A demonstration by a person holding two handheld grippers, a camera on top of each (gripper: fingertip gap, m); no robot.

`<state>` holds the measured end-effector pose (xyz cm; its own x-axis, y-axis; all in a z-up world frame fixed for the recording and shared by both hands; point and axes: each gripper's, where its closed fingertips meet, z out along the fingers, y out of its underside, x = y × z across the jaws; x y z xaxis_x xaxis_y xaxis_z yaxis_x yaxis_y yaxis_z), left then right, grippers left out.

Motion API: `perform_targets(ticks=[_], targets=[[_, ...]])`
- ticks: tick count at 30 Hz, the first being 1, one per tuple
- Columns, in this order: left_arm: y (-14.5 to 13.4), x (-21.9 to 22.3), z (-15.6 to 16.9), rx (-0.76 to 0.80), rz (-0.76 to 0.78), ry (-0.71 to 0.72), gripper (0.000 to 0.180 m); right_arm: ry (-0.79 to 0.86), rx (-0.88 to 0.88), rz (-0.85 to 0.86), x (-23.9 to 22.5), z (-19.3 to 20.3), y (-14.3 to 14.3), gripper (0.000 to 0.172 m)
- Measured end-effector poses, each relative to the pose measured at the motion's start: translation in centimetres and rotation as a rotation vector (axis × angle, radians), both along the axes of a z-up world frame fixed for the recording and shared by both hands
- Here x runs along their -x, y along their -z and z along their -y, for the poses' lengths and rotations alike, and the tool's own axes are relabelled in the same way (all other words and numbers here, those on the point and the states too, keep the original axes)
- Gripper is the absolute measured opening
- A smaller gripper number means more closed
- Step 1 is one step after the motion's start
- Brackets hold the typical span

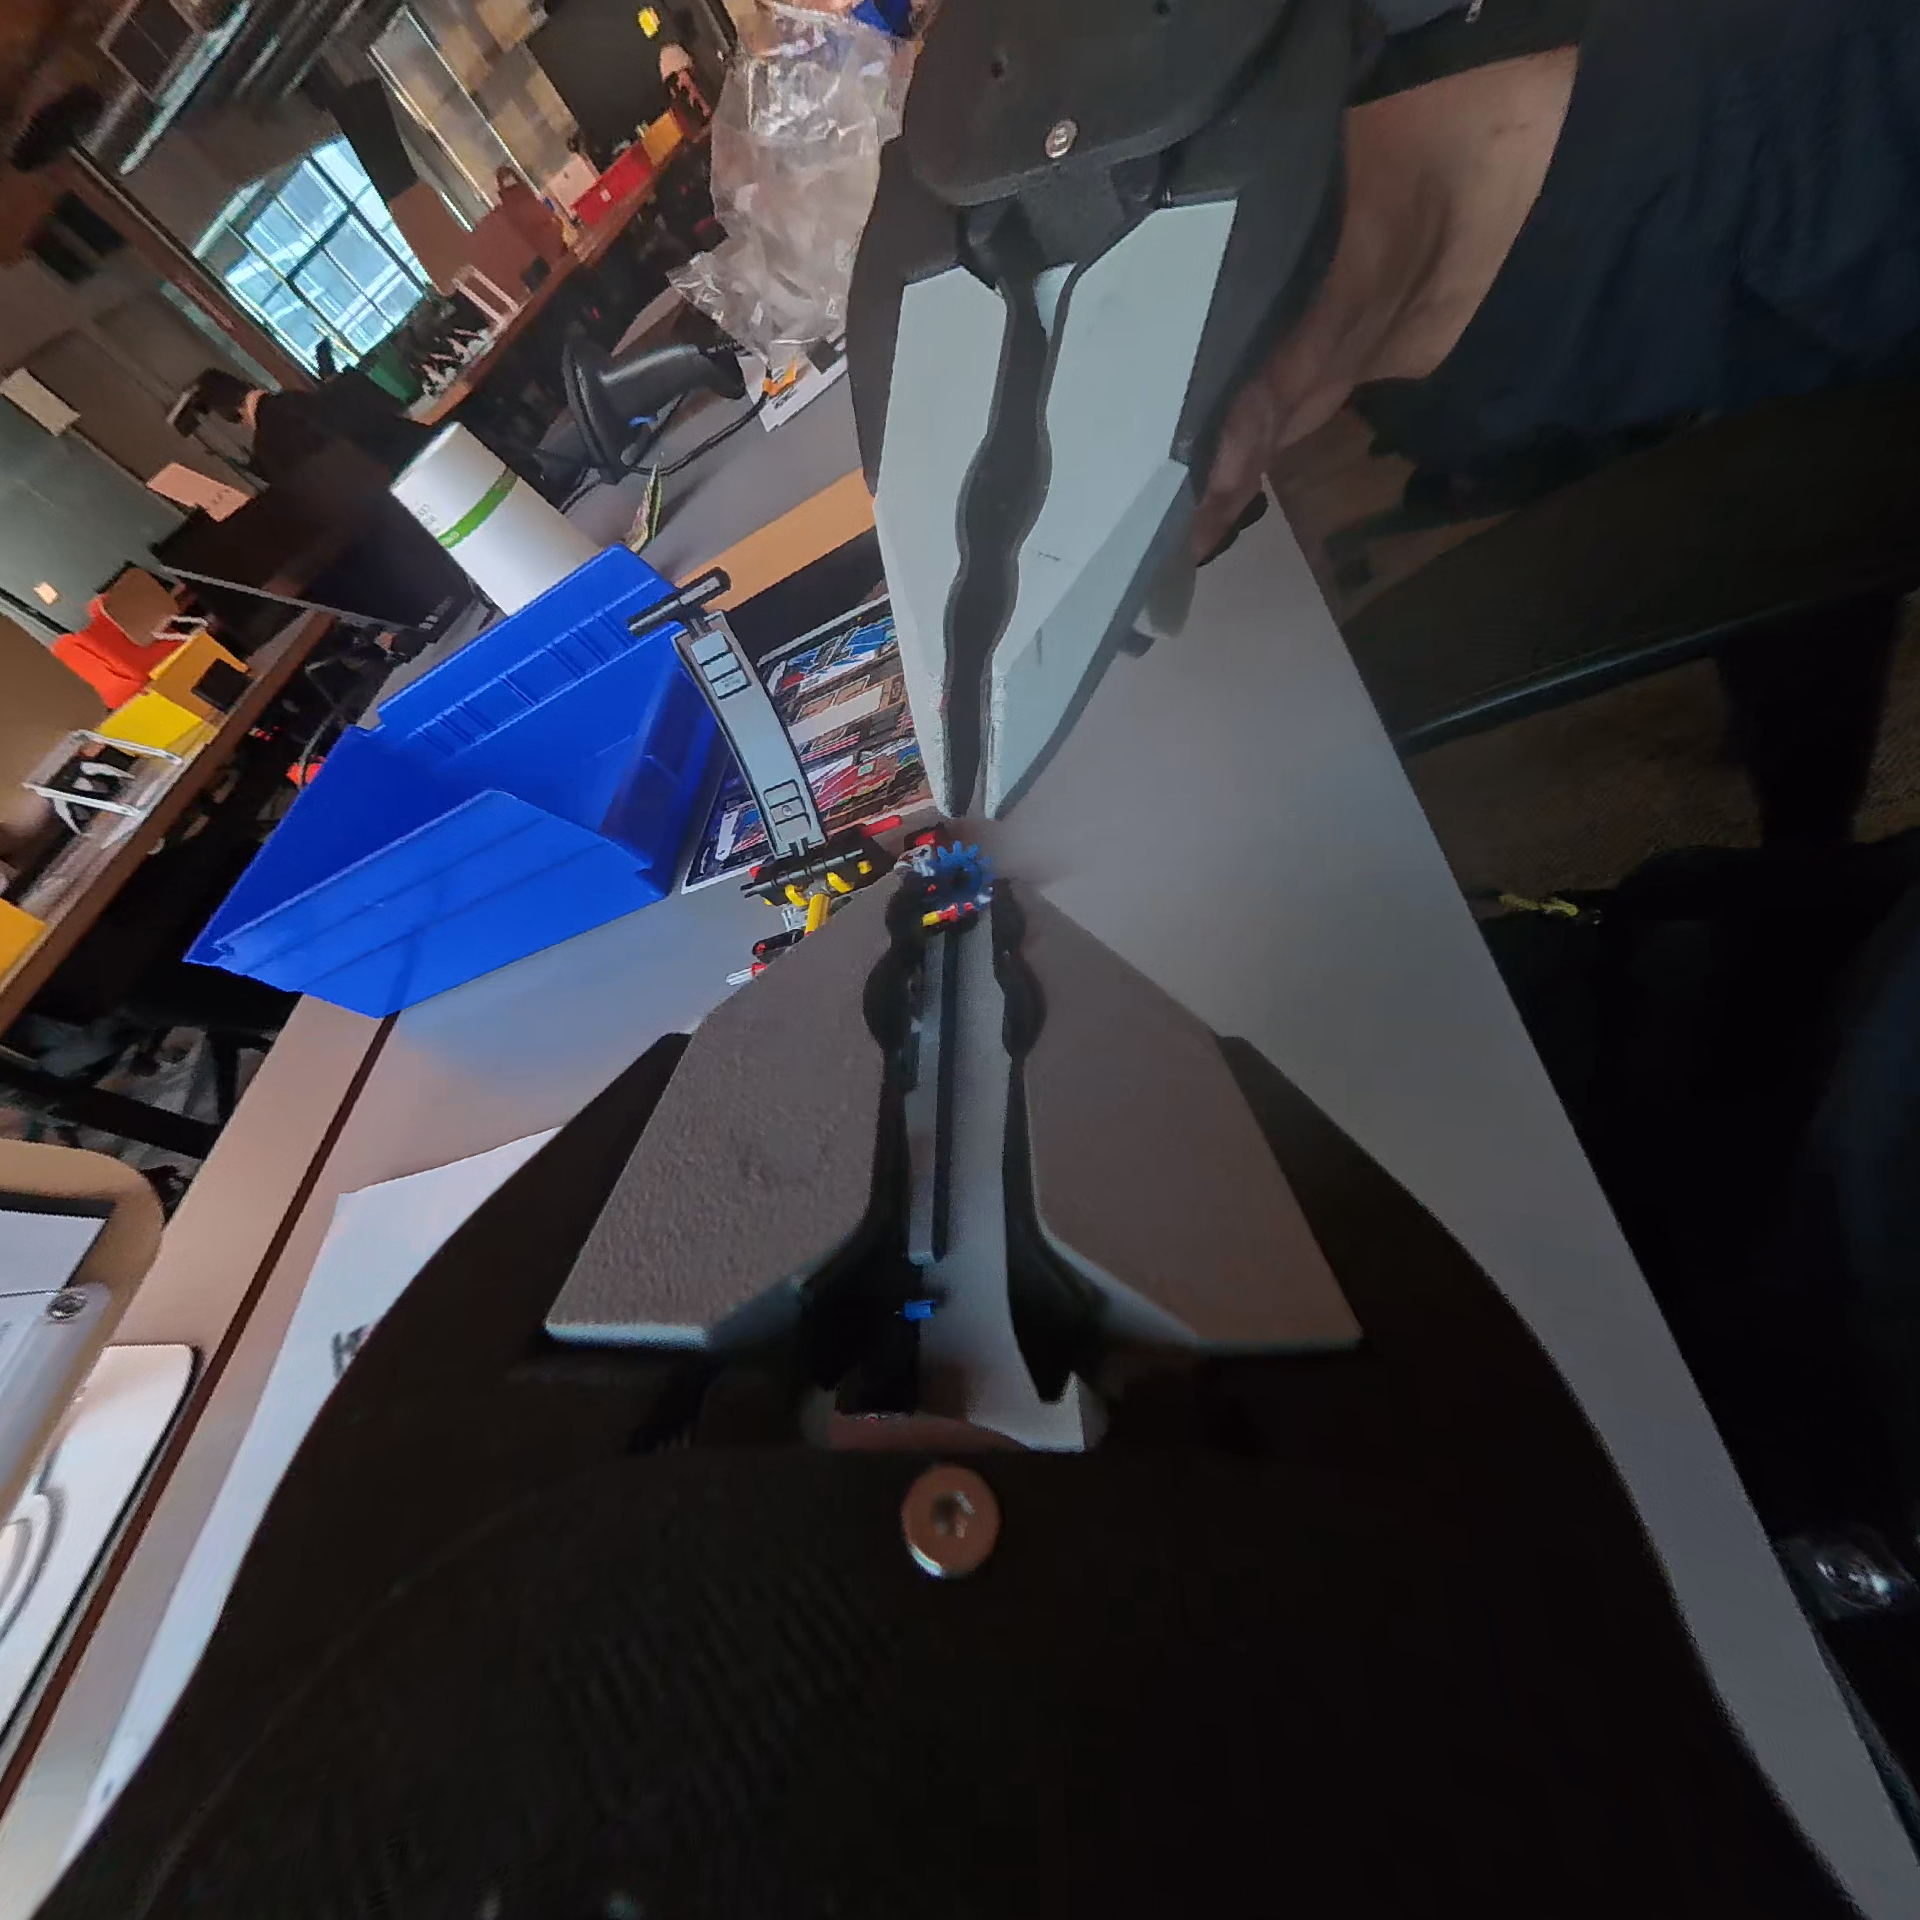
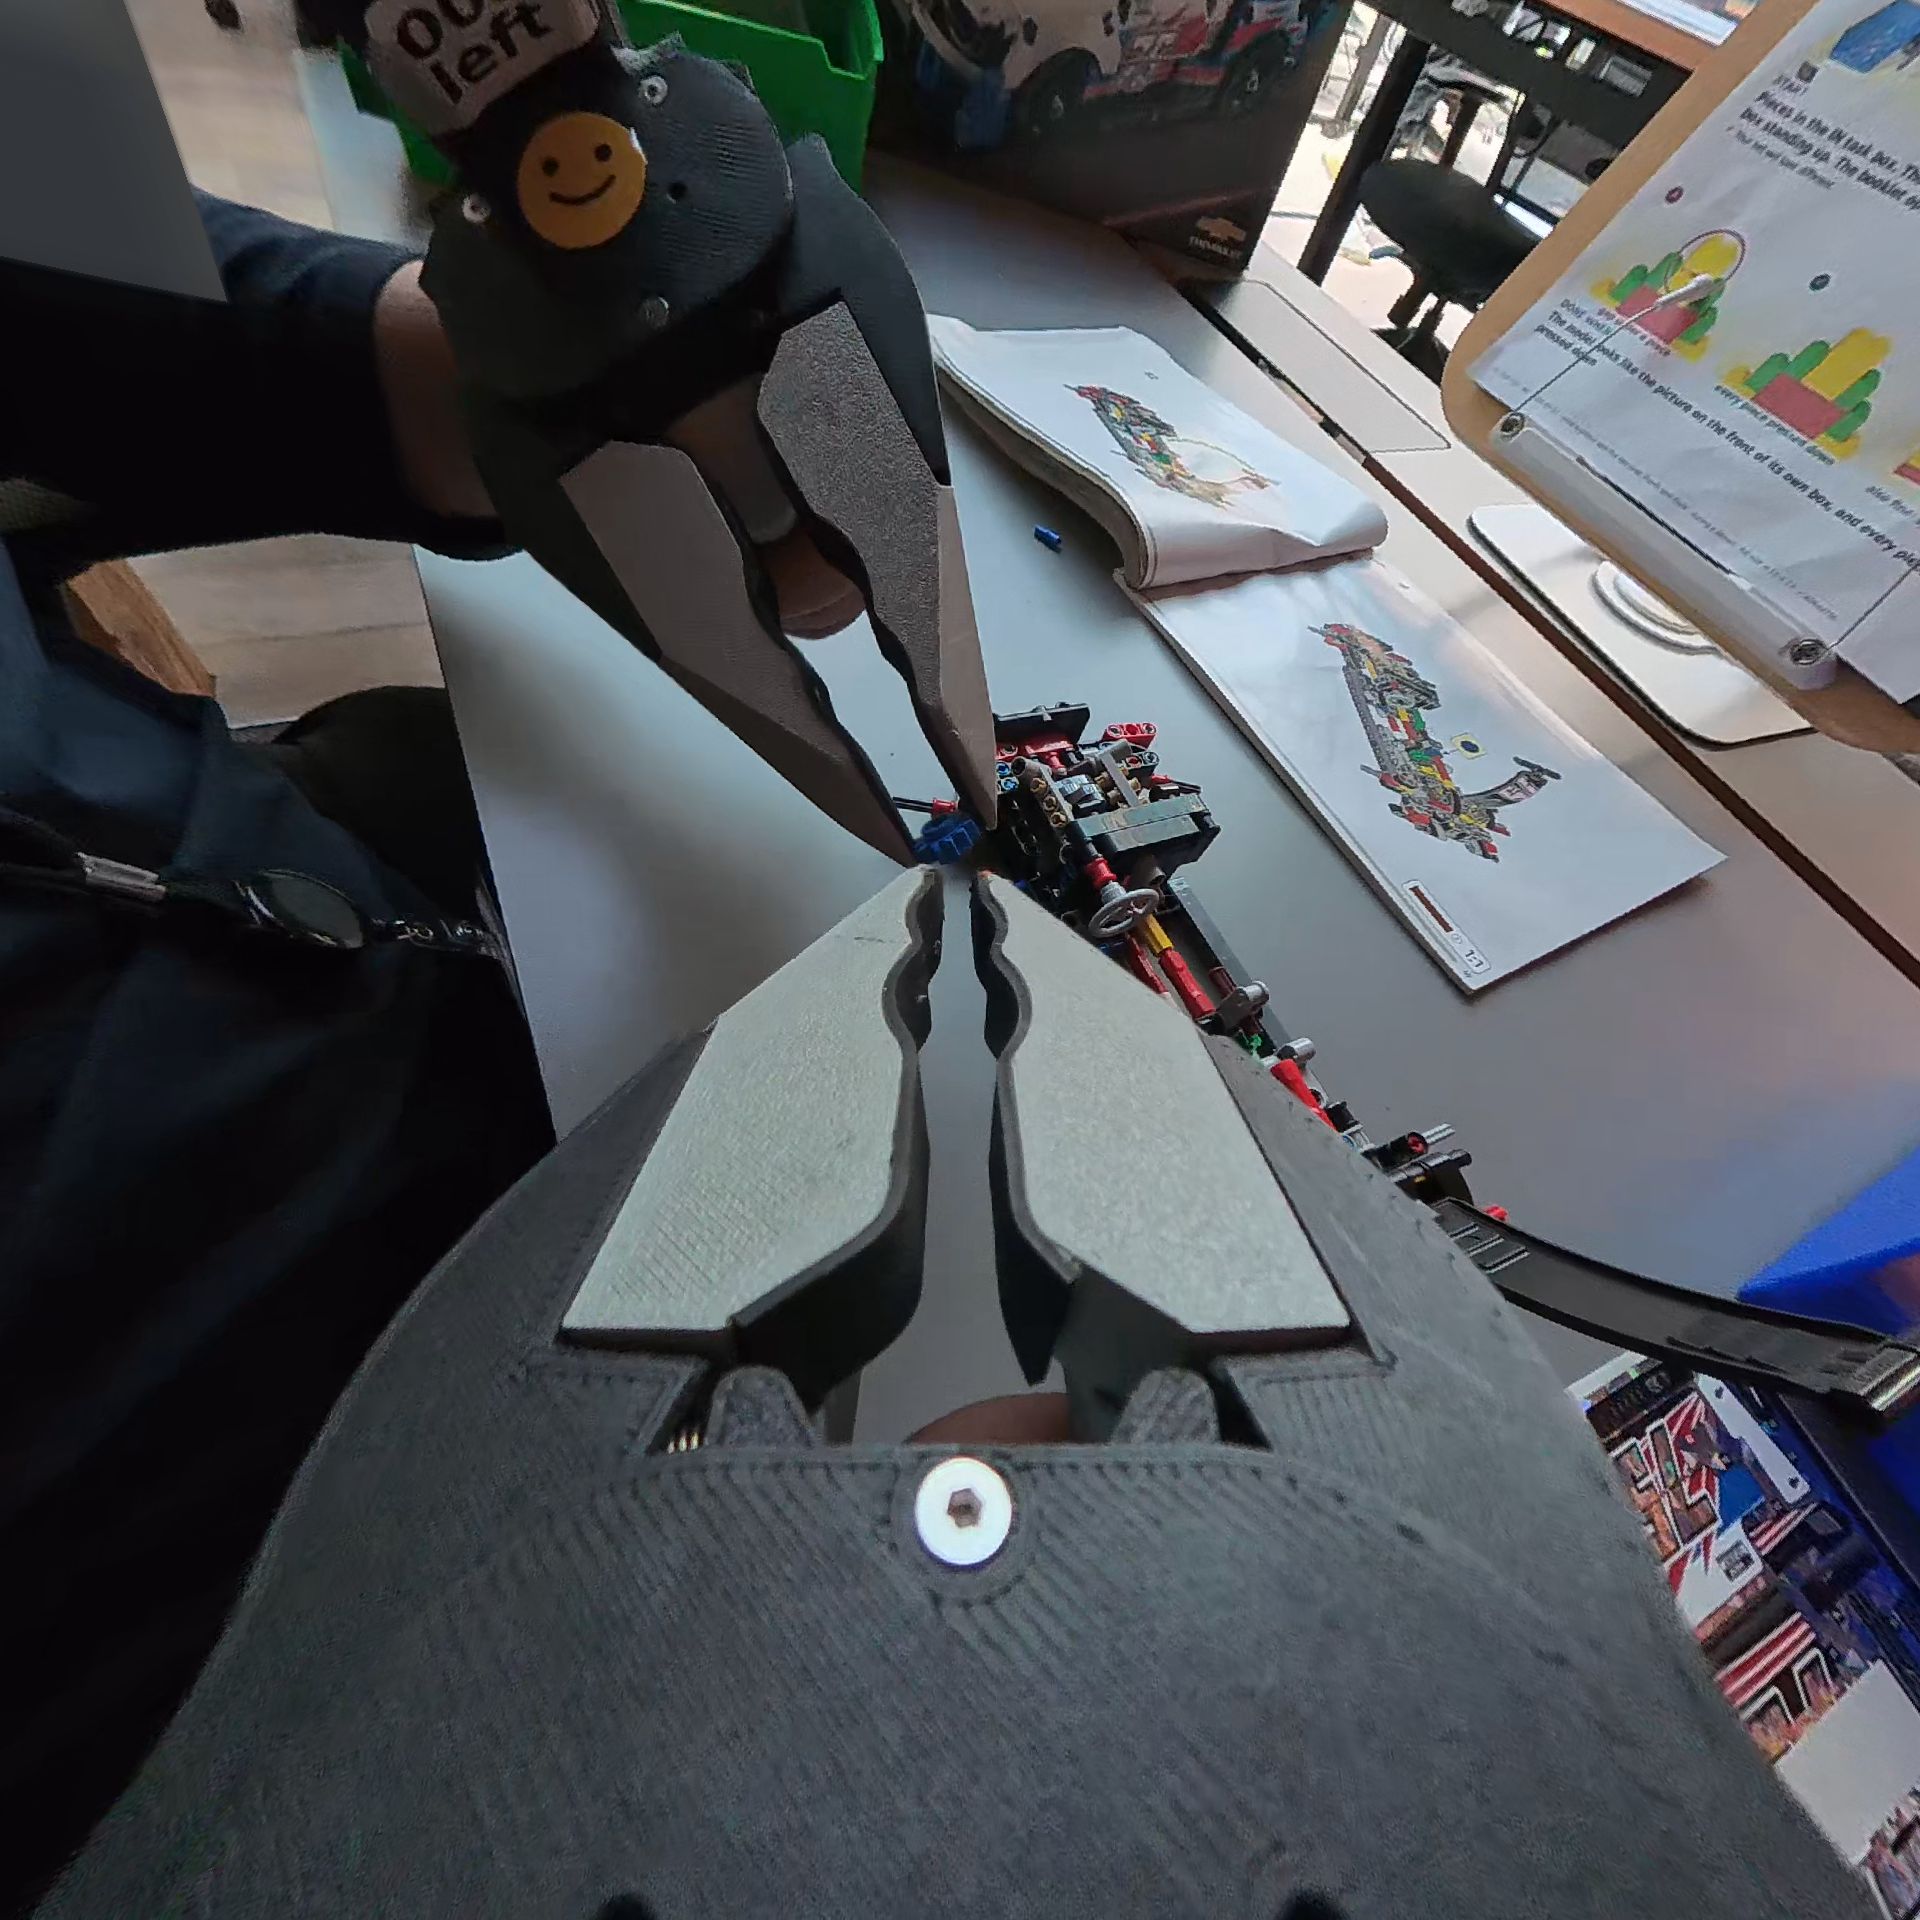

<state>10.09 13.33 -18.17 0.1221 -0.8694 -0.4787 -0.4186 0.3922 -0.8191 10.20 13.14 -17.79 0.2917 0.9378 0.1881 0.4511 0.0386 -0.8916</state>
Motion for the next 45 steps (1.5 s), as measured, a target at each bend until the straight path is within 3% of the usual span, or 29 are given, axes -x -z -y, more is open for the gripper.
perform_targets(ticks=[5, 14, 21, 25, 34, 39, 45], targets=[[-0.2, 0.0, 0.5, 0.069, 0.033, 0.027, 0.009, -0.016, -0.025, 0.017, 0.3, 0.3, 0.1, 0.002], [0.3, 0.2, 0.0, 0.062, 0.013, 0.008, 0.01, -0.01, -0.029, 0.004, 0.6, 0.0, 0.6, 0.003], [1.9, 2.8, -2.4, 0.078, 0.031, -0.067, 0.01, 0.034, 0.061, -0.053, 0.6, -1.5, 4.2, 0.007], [1.7, 5.2, -3.9, 0.115, 0.151, -0.082, 0.009, 0.045, 0.084, -0.062, 0.6, -2.3, 6.5, 0.008], [0.8, 8.0, -5.7, 0.229, 0.377, -0.08, 0.01, 0.112, 0.034, -0.364, -1.0, -4.9, 2.4, 0.004], [0.2, 8.7, -6.1, 0.295, 0.442, -0.058, 0.01, 0.164, 0.013, -0.367, -1.4, -5.6, 2.3, 0.004], [0.5, 8.3, -5.7, 0.266, 0.405, -0.053, 0.01, 0.173, -0.008, -0.38, -1.7, -5.6, 2.0, 0.004]])
